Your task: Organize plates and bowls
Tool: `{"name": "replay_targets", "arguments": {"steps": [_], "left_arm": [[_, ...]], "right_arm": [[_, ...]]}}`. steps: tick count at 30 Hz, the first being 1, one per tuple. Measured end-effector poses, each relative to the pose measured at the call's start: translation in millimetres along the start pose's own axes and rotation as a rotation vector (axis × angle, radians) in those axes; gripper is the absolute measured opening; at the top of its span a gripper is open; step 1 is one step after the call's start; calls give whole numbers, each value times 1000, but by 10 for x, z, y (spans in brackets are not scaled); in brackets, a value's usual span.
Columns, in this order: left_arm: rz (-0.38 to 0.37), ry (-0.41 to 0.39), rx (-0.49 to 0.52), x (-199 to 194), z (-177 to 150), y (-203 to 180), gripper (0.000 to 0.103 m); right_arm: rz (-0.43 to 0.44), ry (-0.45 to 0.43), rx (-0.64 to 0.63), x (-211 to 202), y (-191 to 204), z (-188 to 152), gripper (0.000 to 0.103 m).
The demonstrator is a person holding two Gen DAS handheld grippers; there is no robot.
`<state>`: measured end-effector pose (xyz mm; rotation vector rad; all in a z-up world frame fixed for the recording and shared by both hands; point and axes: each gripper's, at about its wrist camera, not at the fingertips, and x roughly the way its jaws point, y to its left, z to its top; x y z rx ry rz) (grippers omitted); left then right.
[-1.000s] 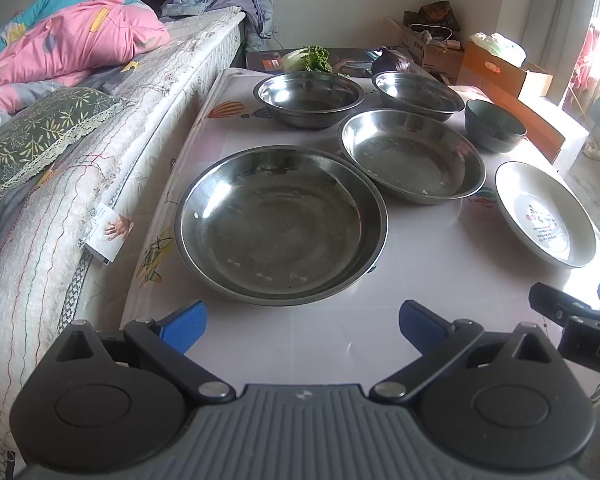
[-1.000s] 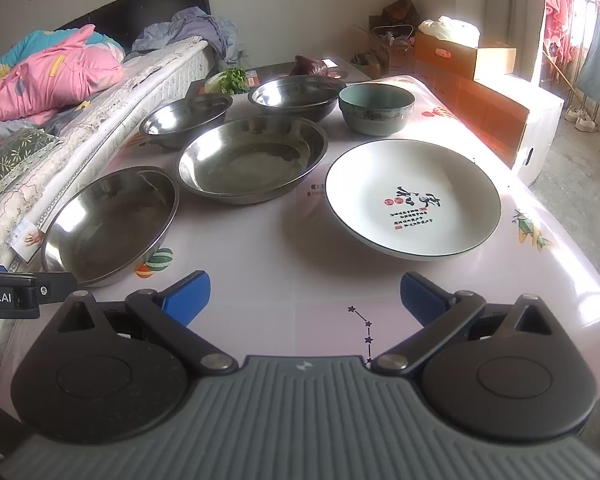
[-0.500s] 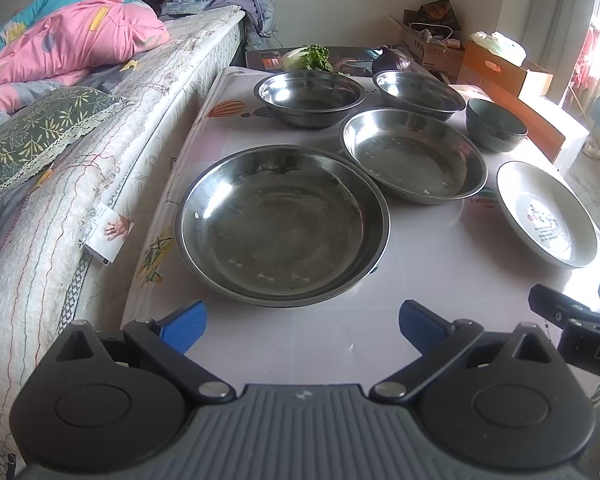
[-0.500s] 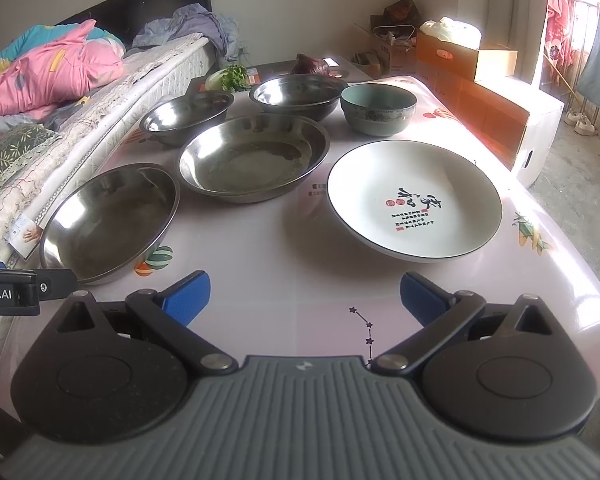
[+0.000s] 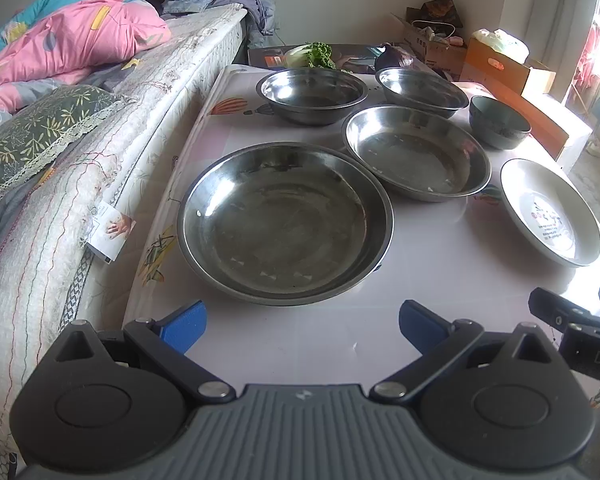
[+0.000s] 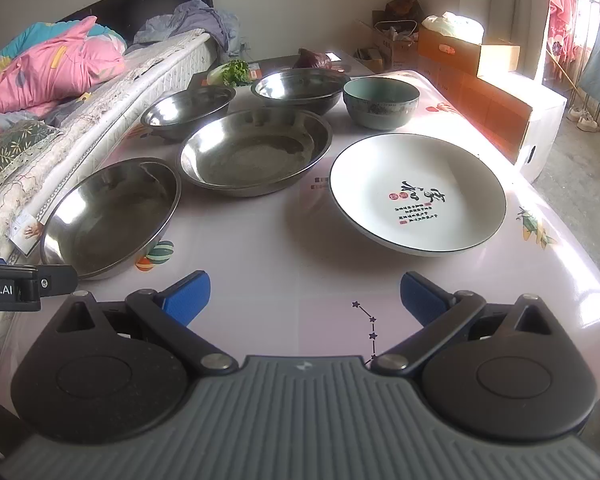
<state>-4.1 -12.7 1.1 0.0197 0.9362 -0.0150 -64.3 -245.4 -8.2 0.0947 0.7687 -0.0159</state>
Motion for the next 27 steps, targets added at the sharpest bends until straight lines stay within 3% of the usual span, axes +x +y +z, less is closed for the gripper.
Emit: {"name": "replay_targets", "arguments": {"steps": [13, 22, 27], "left_arm": [[5, 4, -1, 21, -10, 10, 103], [17, -64, 10, -31, 23, 122, 103], [28, -112, 20, -59, 110, 209, 103]], "right_arm": [[-12, 0, 5, 27, -3, -13, 102], [-107, -50, 13, 72, -65, -52, 102], [-44, -97, 33, 65, -158, -99, 102]]}}
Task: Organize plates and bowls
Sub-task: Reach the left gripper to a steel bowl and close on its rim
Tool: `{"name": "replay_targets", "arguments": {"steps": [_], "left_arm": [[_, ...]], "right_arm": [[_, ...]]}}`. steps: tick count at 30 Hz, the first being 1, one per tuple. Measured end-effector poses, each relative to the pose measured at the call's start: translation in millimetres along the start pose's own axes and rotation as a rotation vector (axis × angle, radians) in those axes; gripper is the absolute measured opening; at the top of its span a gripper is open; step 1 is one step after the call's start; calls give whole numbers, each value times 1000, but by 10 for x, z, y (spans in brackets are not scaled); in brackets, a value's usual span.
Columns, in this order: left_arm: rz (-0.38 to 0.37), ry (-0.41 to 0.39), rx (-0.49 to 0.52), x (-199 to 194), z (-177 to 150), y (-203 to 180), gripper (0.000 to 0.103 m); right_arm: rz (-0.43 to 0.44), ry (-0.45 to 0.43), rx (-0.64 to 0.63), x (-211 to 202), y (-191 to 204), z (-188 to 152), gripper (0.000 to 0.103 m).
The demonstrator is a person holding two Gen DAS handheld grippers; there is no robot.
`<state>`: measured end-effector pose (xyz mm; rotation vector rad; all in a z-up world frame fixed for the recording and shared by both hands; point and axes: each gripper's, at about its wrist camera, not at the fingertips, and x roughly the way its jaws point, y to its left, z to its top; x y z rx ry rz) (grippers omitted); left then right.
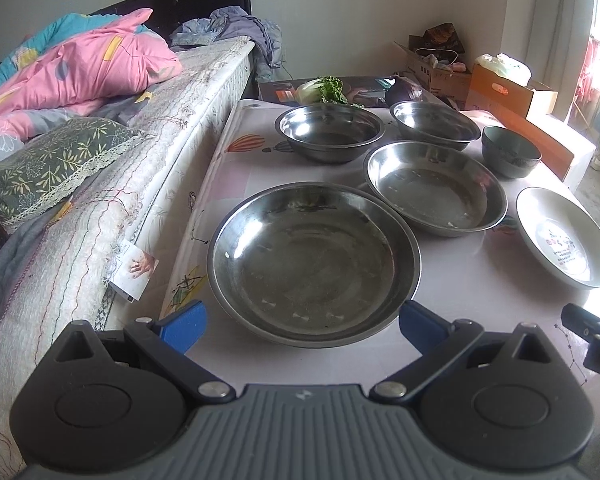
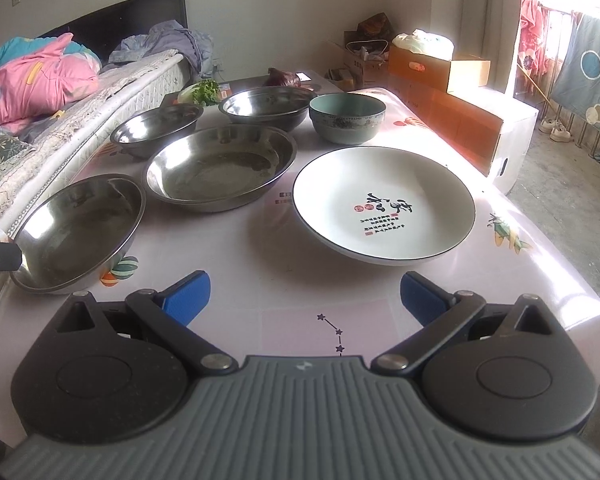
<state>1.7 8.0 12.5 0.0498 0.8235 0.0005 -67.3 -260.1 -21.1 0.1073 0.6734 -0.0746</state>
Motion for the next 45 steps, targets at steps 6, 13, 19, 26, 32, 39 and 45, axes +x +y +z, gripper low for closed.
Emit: {"name": "replay_targets", "arguments": {"steps": [6, 13, 19, 26, 32, 39, 45], "left_arm": [[7, -58, 7, 6, 193, 102, 103], [-71, -133, 78, 117, 613, 136, 103], [-237, -212, 97, 543, 1076, 219, 103], [-206, -188, 71, 1315, 1716, 217, 103], [-133, -39, 23, 2019, 1991, 257, 100], [-48, 89, 70, 2461, 1983, 184, 68], [-18, 151, 113, 2625, 1885, 214, 47]], "right_arm": [[82, -21, -9, 51, -9, 134, 102], [189, -89, -69, 159, 86, 640, 102], [347, -111, -105, 507, 262, 1403, 102], [420, -17, -102, 1518, 615, 2291, 102], [451, 180, -13, 2574, 914, 2696, 90], [385, 302, -22, 3237, 1116, 2709, 53], [372, 337, -43, 3448, 1154, 2602, 35]]}}
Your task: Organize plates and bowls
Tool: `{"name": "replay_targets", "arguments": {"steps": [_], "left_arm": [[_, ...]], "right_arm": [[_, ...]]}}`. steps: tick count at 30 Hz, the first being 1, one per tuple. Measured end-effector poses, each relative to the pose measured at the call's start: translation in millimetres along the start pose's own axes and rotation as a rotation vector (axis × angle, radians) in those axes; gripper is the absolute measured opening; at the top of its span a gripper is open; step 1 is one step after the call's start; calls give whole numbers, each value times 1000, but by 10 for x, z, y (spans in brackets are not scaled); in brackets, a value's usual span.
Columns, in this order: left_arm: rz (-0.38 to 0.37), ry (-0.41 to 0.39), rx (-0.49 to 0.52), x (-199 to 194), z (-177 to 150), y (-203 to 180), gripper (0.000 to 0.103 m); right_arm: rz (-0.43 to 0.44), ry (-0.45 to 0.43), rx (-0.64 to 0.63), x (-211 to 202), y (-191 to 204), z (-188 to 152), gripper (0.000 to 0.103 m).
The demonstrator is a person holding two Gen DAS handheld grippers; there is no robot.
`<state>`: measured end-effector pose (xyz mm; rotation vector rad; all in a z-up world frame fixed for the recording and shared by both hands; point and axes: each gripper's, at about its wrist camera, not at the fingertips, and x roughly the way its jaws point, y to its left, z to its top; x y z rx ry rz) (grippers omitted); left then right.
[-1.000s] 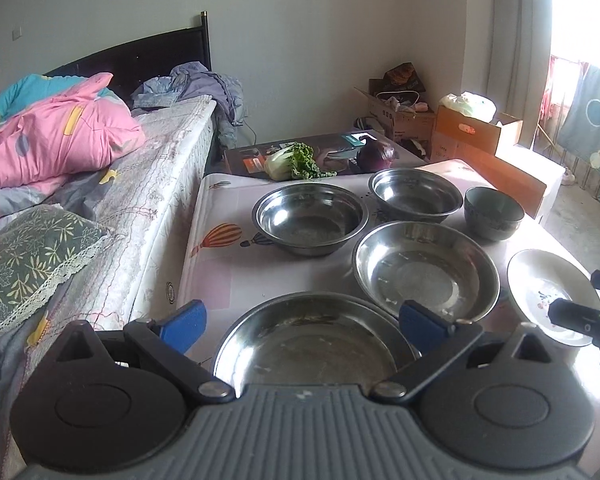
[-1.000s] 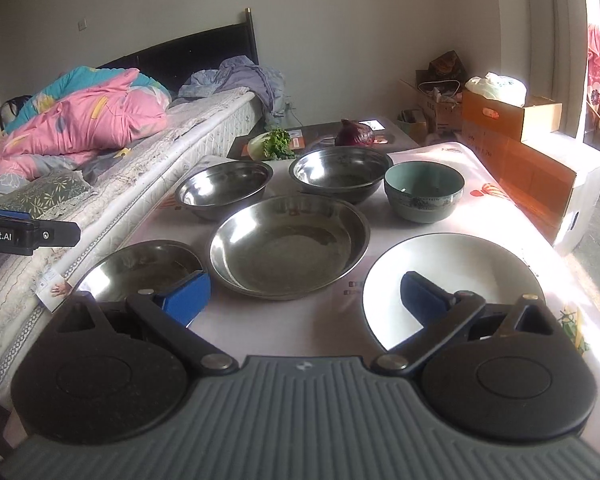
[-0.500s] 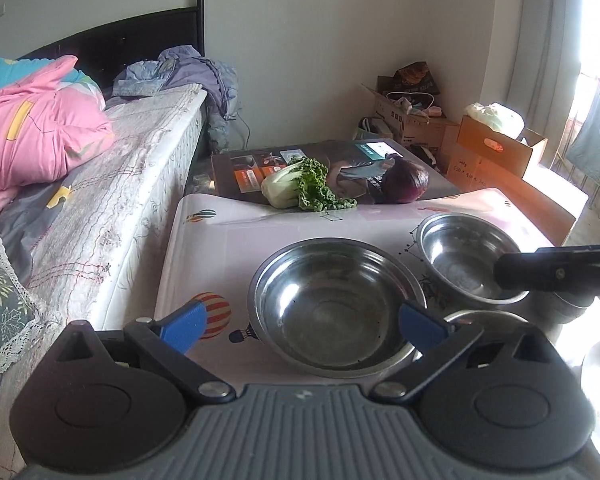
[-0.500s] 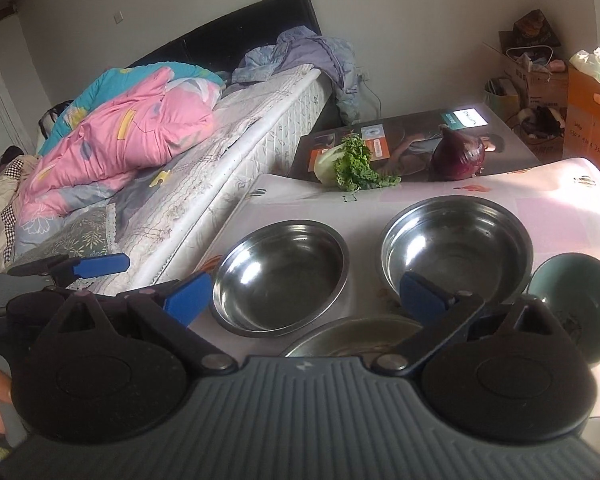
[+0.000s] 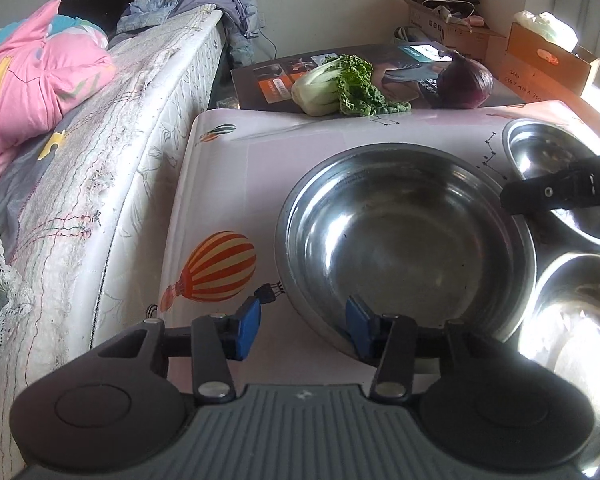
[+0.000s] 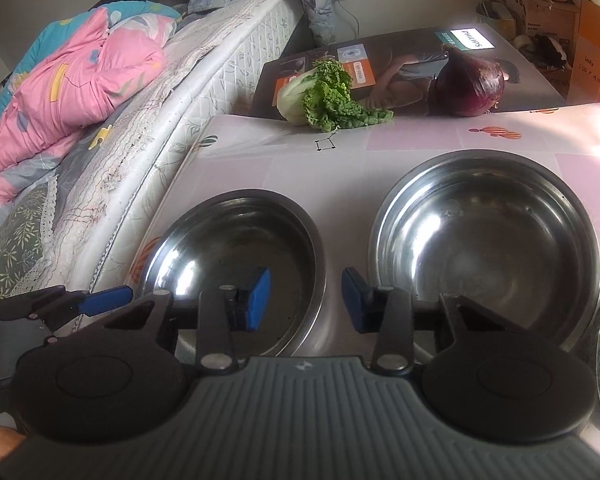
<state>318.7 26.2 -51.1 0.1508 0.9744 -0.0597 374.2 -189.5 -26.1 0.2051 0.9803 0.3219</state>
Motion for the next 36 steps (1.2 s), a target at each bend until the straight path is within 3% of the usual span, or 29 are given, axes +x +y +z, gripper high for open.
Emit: {"name": "replay_targets", "arguments": {"steps": [7, 10, 13, 18, 22, 36], "left_arm": [[-4, 56, -38, 18, -114, 220, 47], [-27, 75, -74, 7, -117, 316, 57], [-41, 89, -108, 30, -109, 378, 59], [-66, 108, -147, 88, -111, 409, 46], [-82, 100, -160, 77, -104, 395, 25], [-63, 55, -156, -60, -79, 381, 22]], "right_arm": [[23, 41, 33, 179, -11, 16, 25], [46, 61, 18, 234, 69, 3, 22], [63, 87, 2, 300, 166, -41, 19], [62, 106, -12, 364, 225, -113, 12], [69, 106, -9, 365, 224, -136, 8], [80, 71, -15, 240, 243, -99, 8]]}}
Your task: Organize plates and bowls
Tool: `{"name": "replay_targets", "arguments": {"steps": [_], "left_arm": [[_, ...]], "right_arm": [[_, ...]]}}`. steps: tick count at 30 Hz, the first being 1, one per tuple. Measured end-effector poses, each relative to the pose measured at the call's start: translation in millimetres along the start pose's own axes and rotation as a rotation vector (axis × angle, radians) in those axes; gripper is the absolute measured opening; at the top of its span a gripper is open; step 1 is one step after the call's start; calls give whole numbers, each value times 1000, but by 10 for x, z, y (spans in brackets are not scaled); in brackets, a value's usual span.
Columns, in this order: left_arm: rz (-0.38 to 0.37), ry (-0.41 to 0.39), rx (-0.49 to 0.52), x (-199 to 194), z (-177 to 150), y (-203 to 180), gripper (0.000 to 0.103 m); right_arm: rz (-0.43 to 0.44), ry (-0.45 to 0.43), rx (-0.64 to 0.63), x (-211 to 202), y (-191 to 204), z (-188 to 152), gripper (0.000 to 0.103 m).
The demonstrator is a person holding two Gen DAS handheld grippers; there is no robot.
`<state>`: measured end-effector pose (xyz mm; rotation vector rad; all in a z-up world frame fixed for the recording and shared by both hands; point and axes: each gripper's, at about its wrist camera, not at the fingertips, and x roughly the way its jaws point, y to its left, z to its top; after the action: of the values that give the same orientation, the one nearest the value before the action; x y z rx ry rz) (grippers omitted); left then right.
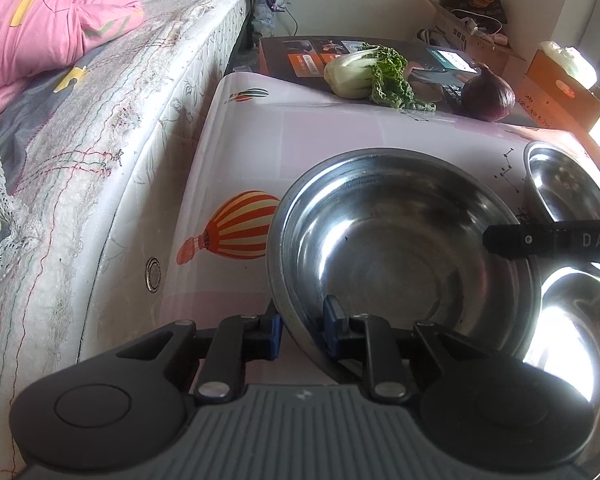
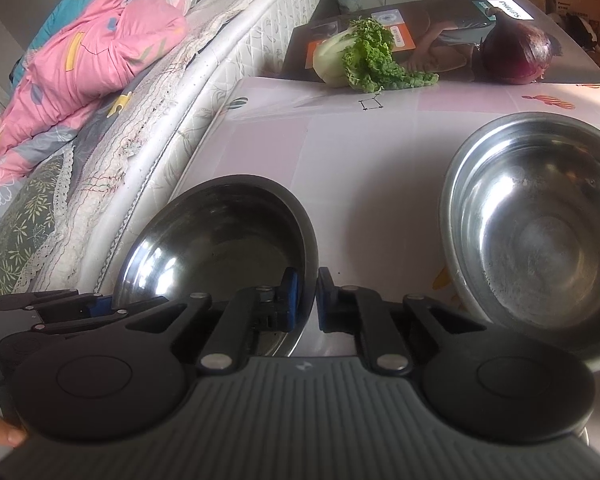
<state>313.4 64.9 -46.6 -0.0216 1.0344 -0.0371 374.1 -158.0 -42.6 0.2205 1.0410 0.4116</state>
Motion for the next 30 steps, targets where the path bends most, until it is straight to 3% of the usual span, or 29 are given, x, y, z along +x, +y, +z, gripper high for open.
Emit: {"name": "replay_targets", "arguments": {"steps": [21, 30], "left_arm": [[4, -86, 25, -385, 27, -120, 22], [6, -137, 75, -648, 125, -457, 22]], "right_arm": [[19, -76, -21, -413, 27, -12, 9], [22, -132, -3, -818, -169, -22, 9]]}}
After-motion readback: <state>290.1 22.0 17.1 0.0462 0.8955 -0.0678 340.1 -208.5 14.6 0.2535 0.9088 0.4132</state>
